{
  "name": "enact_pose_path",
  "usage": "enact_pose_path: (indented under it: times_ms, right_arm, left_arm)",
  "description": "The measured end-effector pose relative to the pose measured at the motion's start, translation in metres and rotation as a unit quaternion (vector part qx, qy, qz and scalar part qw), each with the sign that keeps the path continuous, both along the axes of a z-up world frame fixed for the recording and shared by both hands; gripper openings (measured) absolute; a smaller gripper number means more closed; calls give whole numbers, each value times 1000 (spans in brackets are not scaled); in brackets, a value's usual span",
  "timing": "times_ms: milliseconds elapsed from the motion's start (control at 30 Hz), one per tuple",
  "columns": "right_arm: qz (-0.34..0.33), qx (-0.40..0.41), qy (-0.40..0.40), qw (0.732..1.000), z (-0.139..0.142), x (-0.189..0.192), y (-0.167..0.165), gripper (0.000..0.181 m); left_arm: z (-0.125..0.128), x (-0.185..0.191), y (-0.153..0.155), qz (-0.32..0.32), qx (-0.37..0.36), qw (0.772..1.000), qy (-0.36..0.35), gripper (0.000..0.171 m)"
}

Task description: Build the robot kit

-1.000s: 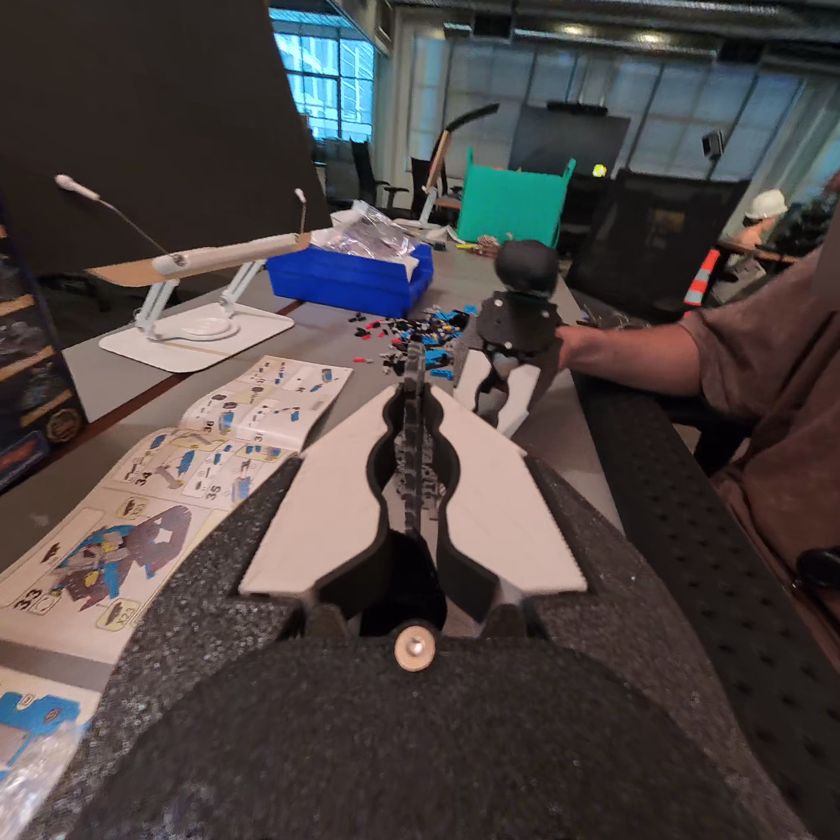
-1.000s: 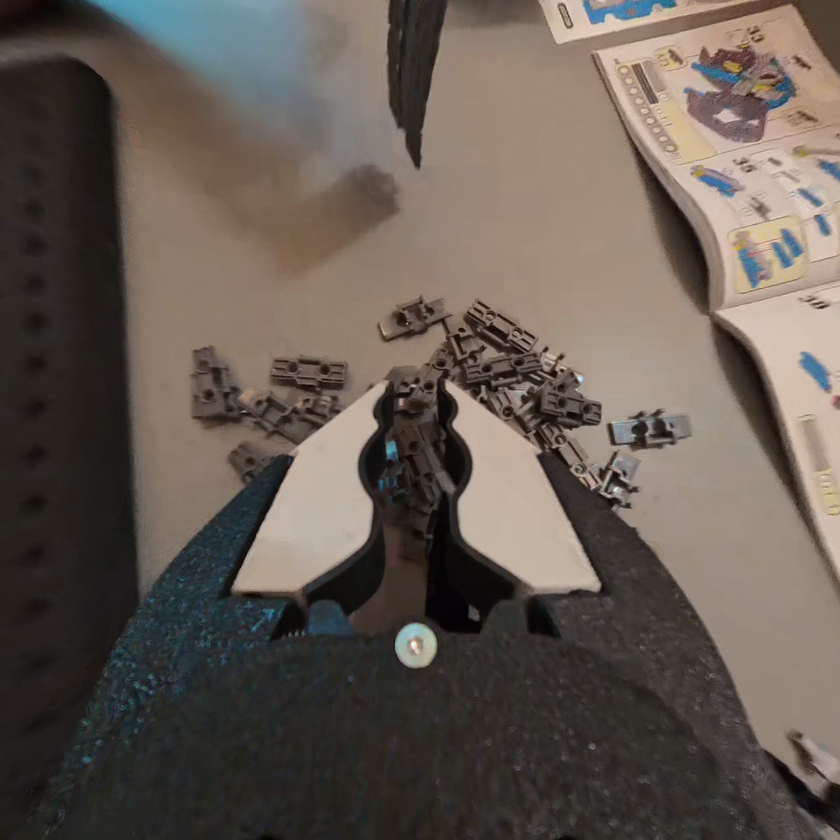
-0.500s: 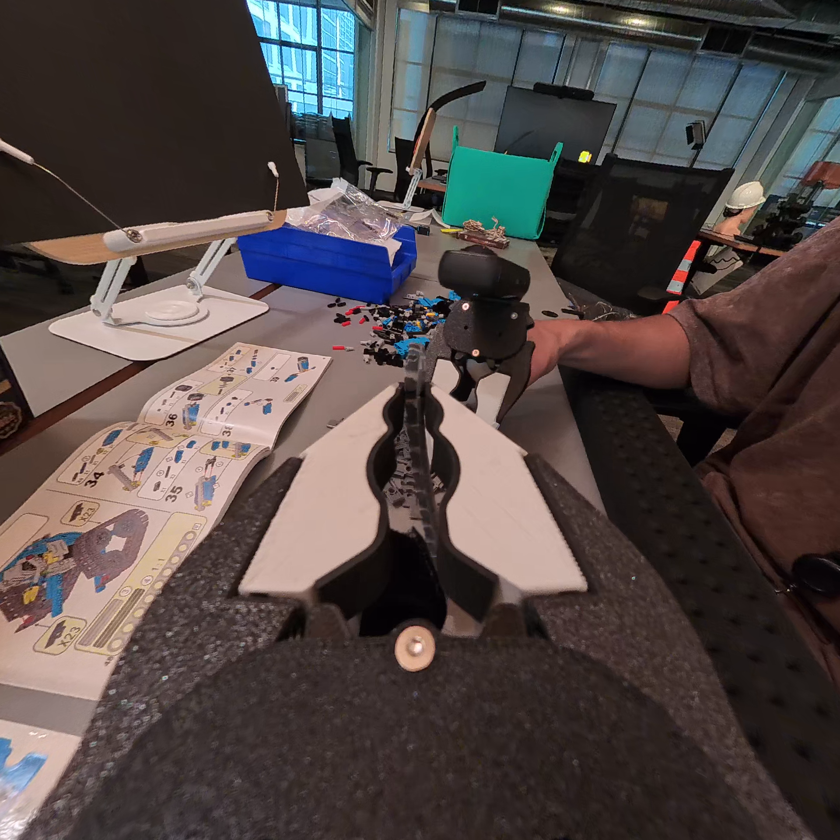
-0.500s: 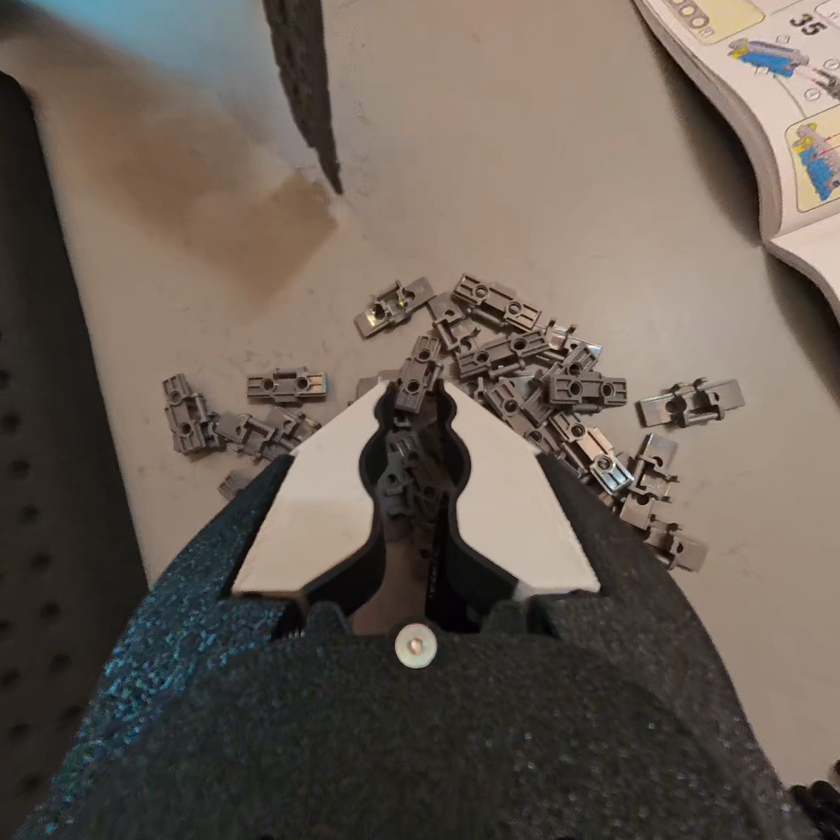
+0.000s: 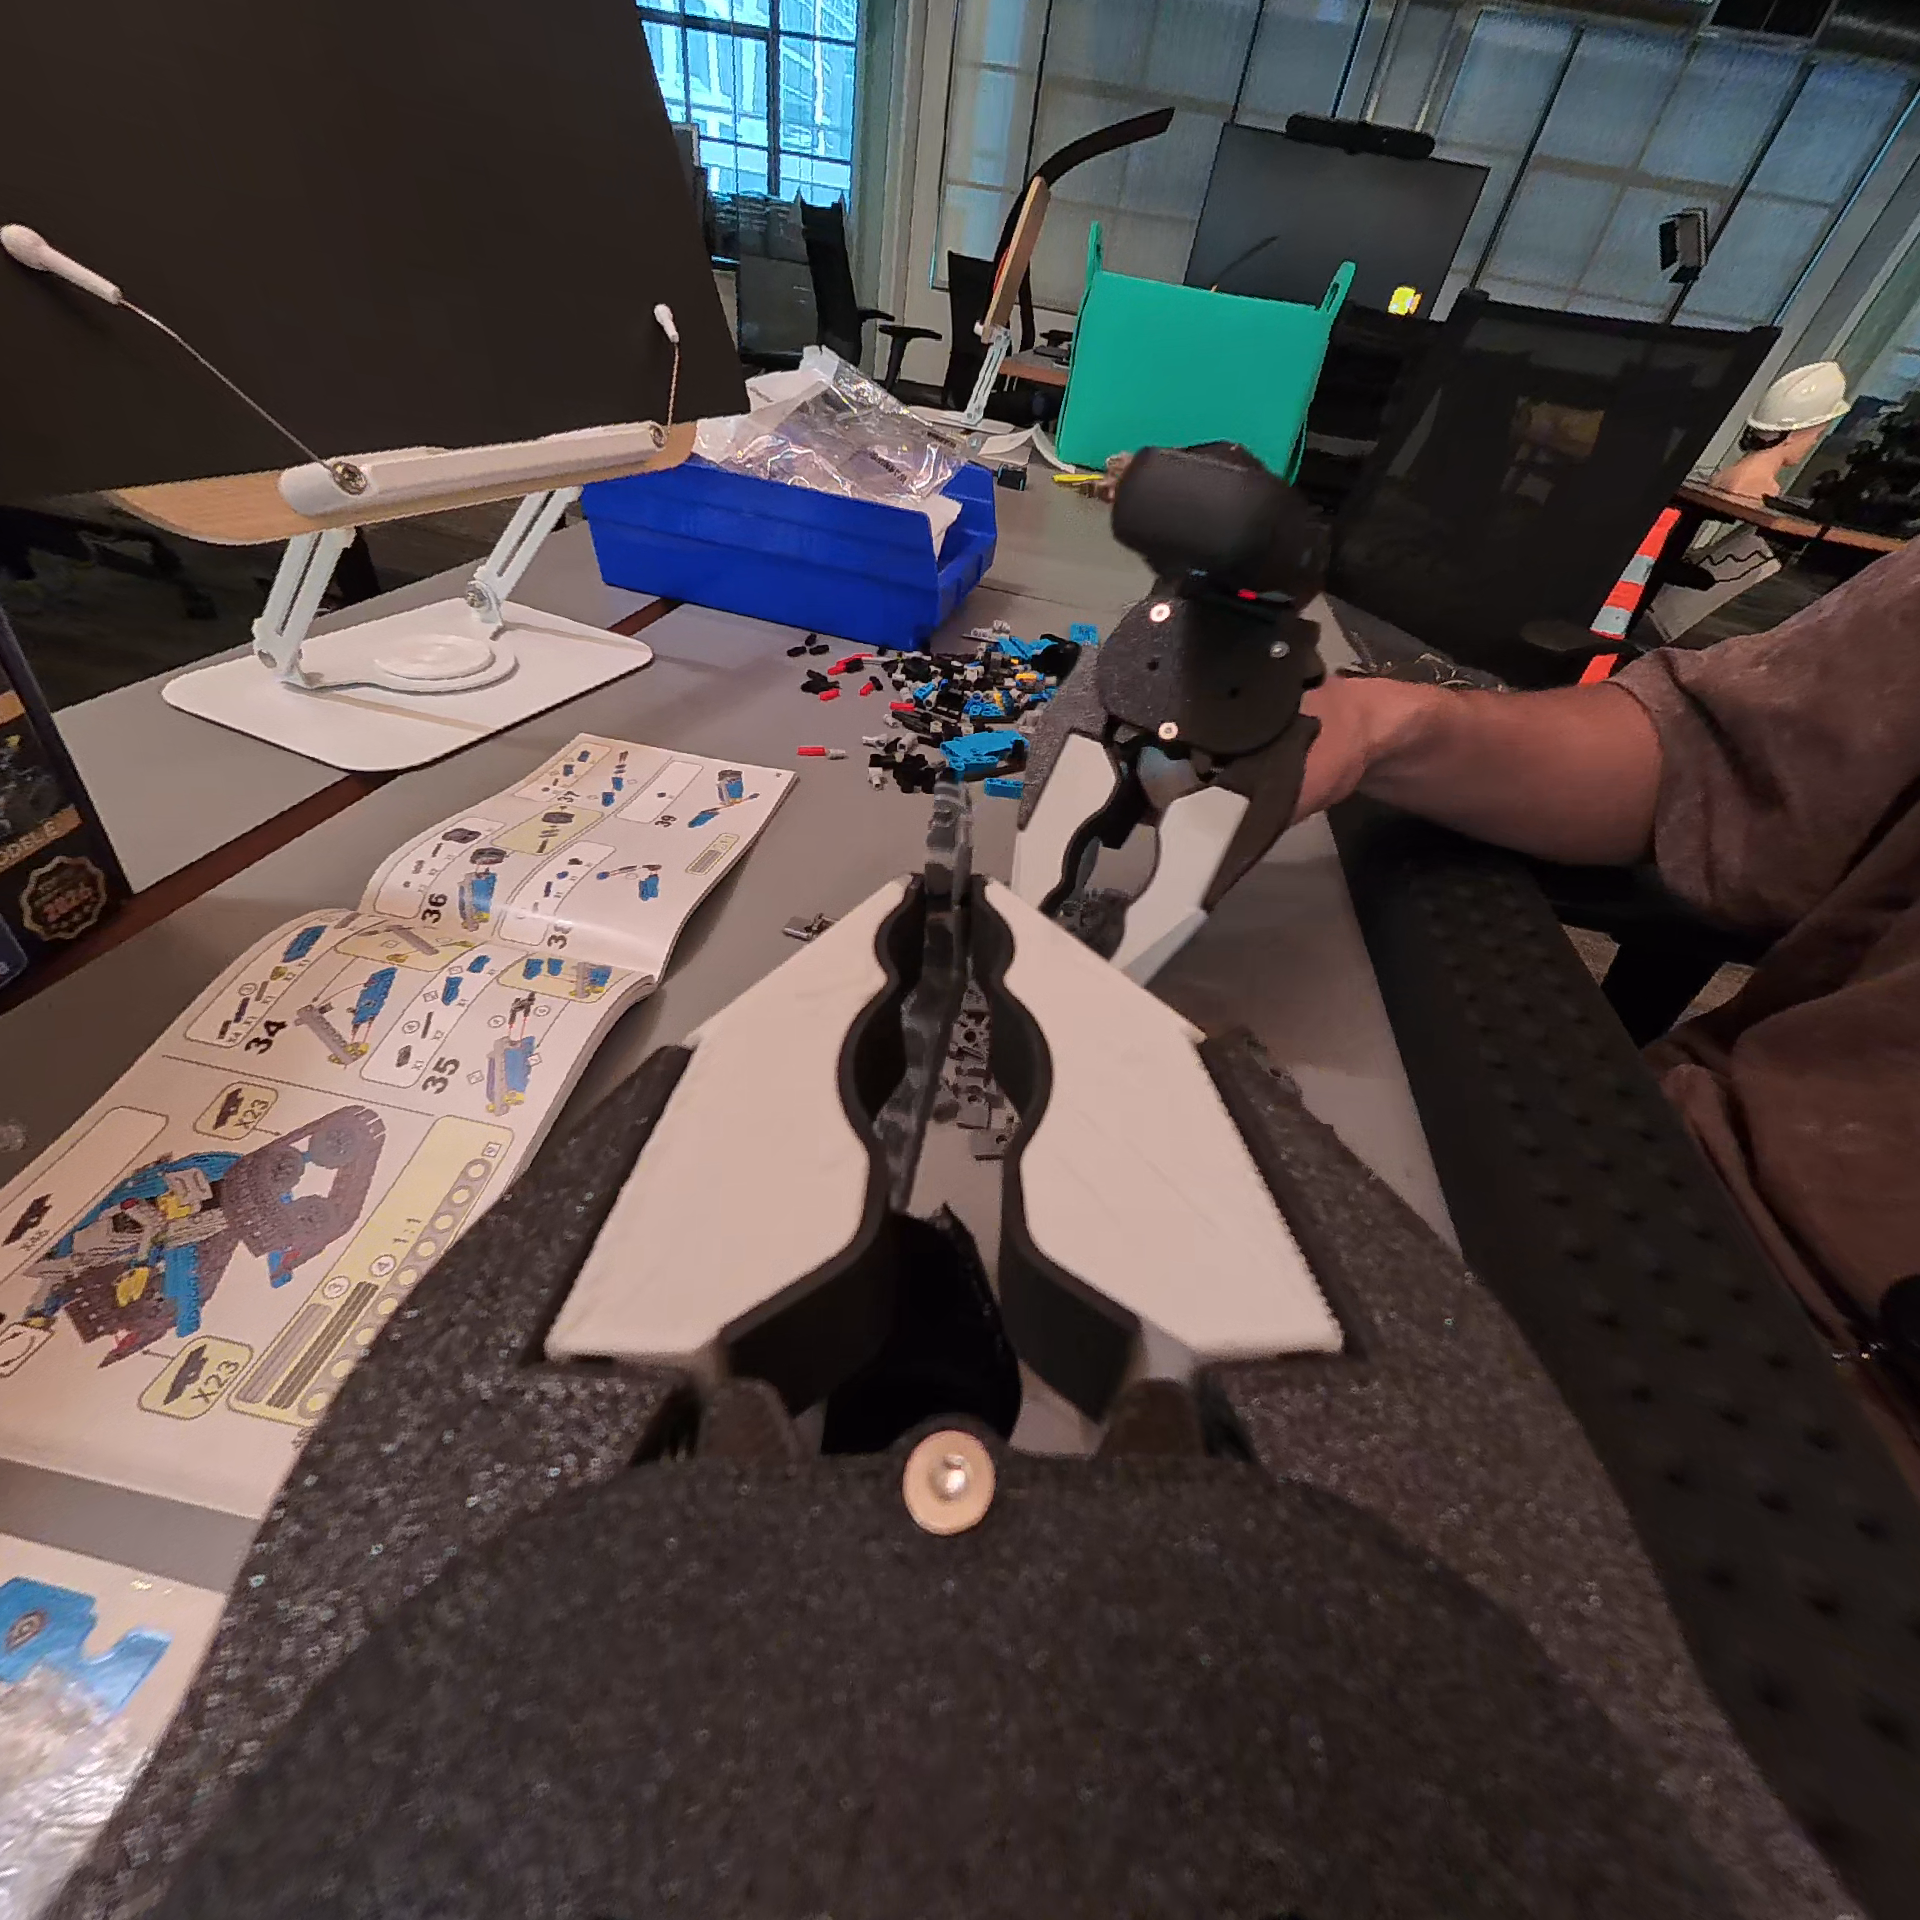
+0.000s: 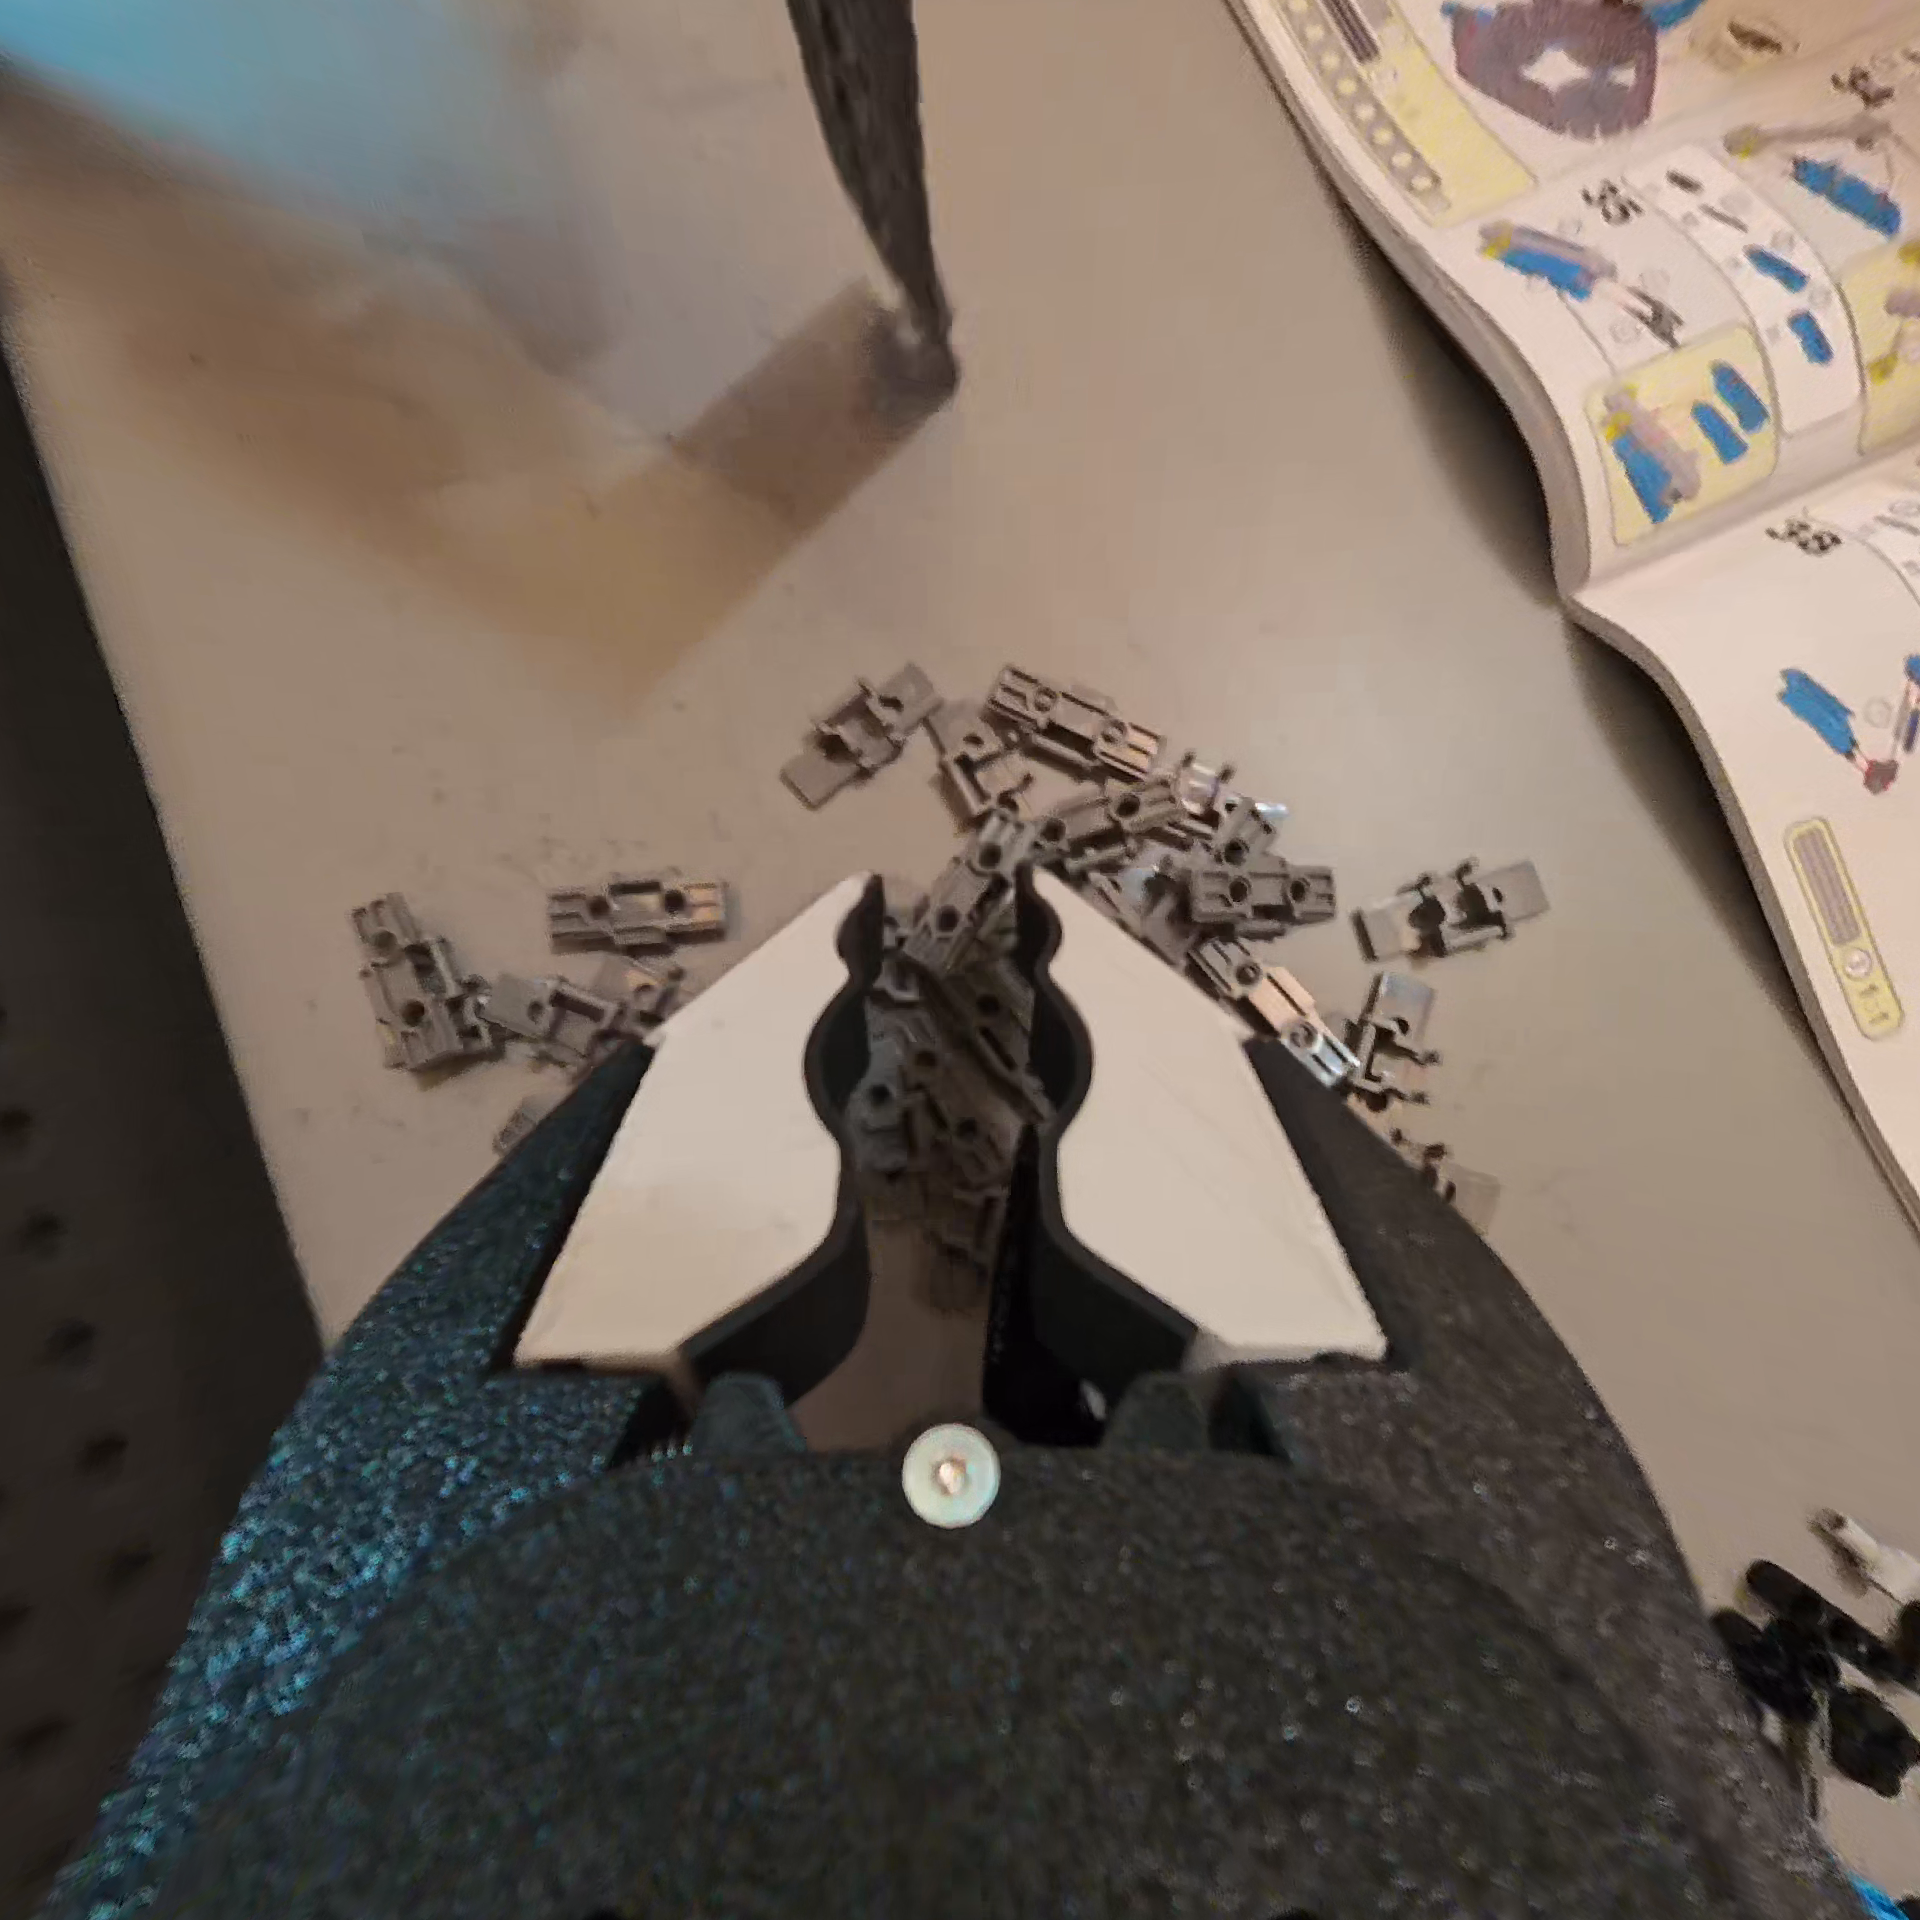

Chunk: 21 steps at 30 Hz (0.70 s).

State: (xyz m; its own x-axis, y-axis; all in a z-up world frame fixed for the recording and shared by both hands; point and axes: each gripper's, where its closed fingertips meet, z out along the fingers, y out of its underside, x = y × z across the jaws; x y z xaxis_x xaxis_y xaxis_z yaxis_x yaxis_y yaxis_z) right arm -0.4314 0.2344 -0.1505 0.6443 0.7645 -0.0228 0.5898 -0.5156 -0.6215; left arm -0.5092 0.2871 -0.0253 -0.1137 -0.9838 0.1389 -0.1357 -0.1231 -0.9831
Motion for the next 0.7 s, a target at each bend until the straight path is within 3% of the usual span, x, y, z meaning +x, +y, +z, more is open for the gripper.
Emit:
enact_pose_path:
  times_ms: [300,533,700]
  right_arm:
    - [81,-49,30,995,2,-36,-51,29]
    - [67,-55,-7,996,-17,-38,-62,35]
    - [84,-40,35,995,-17,-53,-57,41]
  left_arm:
    - [-3,3,-3,-4,2,1000,6,8]
    - [-8,6,-6,-8,3,1000,15,8]
    - [-8,7,-8,-11,3,1000,16,7]
